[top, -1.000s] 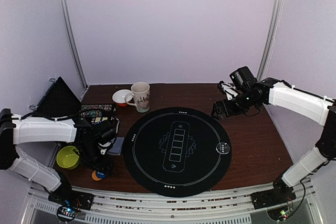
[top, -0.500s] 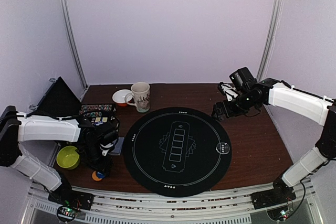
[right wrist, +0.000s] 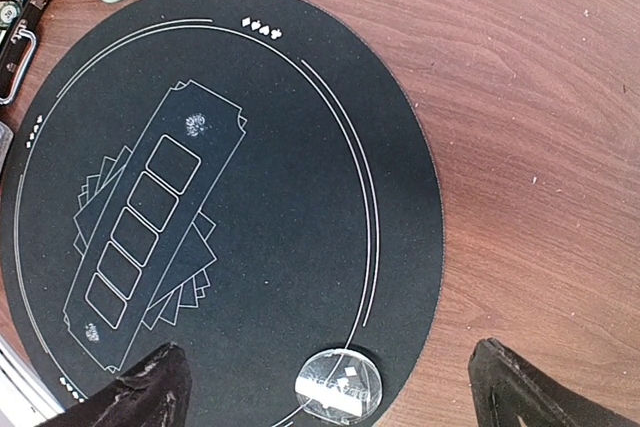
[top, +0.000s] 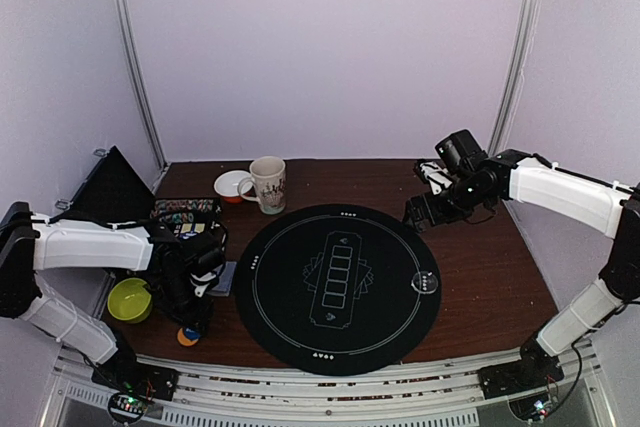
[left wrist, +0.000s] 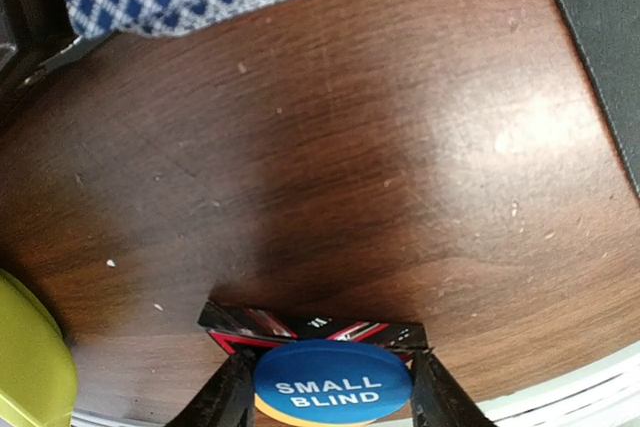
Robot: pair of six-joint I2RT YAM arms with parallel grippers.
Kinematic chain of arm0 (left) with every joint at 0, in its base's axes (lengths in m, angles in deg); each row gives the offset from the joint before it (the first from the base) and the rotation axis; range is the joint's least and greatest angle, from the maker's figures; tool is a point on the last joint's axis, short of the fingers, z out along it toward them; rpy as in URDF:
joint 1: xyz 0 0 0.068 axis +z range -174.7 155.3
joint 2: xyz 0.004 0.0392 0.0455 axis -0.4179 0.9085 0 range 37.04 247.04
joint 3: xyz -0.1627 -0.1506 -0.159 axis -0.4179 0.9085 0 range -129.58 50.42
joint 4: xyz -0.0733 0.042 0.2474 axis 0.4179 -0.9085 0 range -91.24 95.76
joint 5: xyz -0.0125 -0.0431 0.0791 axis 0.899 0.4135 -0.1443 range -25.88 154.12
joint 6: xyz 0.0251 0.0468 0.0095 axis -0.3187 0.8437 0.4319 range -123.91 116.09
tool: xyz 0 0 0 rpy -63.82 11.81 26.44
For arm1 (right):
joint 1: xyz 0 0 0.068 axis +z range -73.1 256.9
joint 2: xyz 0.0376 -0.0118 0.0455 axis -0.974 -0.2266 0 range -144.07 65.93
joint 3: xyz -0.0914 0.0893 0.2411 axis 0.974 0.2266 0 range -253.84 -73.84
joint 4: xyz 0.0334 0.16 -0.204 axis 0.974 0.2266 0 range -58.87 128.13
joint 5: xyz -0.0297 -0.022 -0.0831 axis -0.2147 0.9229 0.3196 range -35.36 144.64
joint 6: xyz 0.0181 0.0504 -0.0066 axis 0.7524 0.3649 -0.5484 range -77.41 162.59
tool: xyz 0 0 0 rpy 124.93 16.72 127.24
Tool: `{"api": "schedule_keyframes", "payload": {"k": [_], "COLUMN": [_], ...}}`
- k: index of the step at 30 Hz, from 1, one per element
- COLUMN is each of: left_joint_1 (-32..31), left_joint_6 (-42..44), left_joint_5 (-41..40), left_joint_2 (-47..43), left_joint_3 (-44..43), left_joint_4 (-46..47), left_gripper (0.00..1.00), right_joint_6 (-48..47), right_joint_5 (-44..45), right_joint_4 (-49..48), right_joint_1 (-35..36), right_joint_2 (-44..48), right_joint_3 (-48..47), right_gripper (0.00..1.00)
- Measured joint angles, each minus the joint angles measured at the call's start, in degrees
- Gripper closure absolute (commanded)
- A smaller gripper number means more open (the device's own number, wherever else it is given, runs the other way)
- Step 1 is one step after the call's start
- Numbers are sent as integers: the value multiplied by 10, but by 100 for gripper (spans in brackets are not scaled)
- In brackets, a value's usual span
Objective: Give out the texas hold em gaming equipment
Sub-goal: Pick up the small blind button from the center of the board, then place the small blind button in the small blind area.
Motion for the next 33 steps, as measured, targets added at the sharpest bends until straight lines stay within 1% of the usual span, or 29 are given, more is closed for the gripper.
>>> {"api": "schedule_keyframes", "payload": {"k": [2, 9, 13, 16, 19, 22, 25, 27, 29, 33], "left_joint_1": [0, 0, 0, 0, -7, -29, -72, -105, -132, -165], "left_joint_6": [0, 3, 5, 11, 26, 47, 70, 81, 90, 101], "left_joint_5": [0, -2, -4, -12, -33, -54, -70, -75, -73, -67], "left_joint_2": [0, 0, -4, -7, -7, -5, 11, 37, 66, 110], "left_joint_3": [-2, -25, -41, -71, -124, -185, -253, -293, -321, -351], "left_joint_4": [0, -3, -15, -35, -54, -67, -80, -87, -88, -95], "left_gripper": [54, 55, 59, 59, 59, 59, 59, 59, 59, 59], "right_joint_6": [0, 0, 0, 0, 0, 0, 1, 2, 3, 5], "right_joint_5": [0, 0, 0, -2, -10, -19, -27, -29, -30, -31], "right_joint_4": [1, 4, 9, 11, 13, 15, 18, 20, 23, 29], "right_joint_1": [0, 0, 0, 0, 0, 0, 0, 0, 0, 0], "right_joint_2": [-1, -2, -5, -5, -5, -5, -5, -5, -5, -5], "right_joint_3": [0, 0, 0, -1, -7, -17, -24, -26, -26, -26], "right_gripper": [0, 0, 0, 0, 0, 0, 0, 0, 0, 0]}}
